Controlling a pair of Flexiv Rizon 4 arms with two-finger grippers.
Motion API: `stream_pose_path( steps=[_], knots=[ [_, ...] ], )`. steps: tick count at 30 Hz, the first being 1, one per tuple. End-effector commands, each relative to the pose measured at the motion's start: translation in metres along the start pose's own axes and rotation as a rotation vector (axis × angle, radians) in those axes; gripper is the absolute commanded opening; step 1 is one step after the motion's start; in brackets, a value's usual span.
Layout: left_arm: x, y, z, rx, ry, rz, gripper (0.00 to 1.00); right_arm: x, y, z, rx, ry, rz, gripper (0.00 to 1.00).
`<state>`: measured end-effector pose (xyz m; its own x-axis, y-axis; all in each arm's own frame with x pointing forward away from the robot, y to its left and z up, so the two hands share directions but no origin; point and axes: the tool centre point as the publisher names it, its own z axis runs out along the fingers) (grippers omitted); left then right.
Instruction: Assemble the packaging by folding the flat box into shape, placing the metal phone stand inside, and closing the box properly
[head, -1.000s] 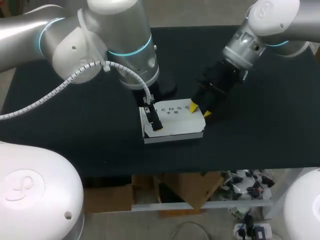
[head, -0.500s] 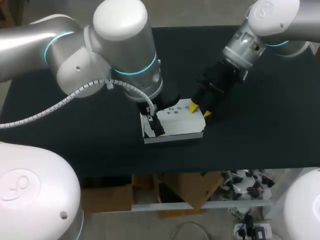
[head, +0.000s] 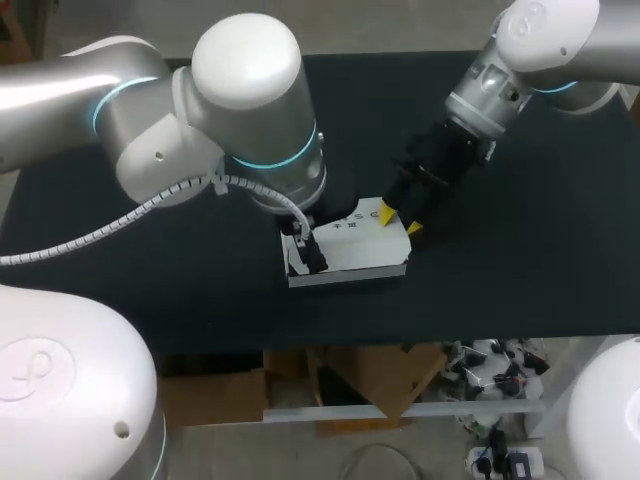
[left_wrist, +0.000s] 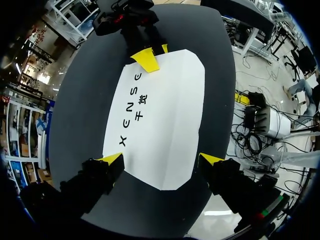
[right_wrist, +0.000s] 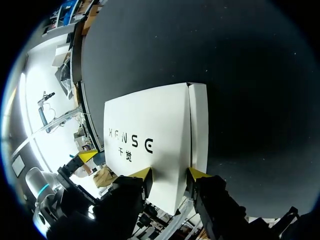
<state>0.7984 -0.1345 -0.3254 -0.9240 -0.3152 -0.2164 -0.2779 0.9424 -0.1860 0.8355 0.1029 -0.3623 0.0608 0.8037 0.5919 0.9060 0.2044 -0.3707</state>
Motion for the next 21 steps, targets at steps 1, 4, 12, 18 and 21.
stream_pose_path(
  steps=[1,4,12,18,21],
  knots=[
    [0.002,-0.003,0.003,-0.007,-0.019,0.001,1.0,-0.001,0.0,0.001,0.001,0.002,-0.001,0.46],
    [0.001,-0.004,0.005,-0.007,-0.024,0.002,1.0,-0.001,0.0,0.001,0.001,0.002,-0.001,0.46],
    [-0.003,-0.005,0.011,-0.015,-0.035,-0.003,1.0,-0.001,0.0,0.001,0.001,0.002,-0.001,0.46],
    [-0.006,-0.005,0.014,-0.018,-0.04,-0.008,0.93,-0.001,0.0,0.001,0.001,0.002,-0.001,0.46],
    [-0.006,-0.005,0.015,-0.023,-0.049,-0.009,0.93,-0.001,0.0,0.001,0.001,0.002,-0.001,0.46]
  ],
)
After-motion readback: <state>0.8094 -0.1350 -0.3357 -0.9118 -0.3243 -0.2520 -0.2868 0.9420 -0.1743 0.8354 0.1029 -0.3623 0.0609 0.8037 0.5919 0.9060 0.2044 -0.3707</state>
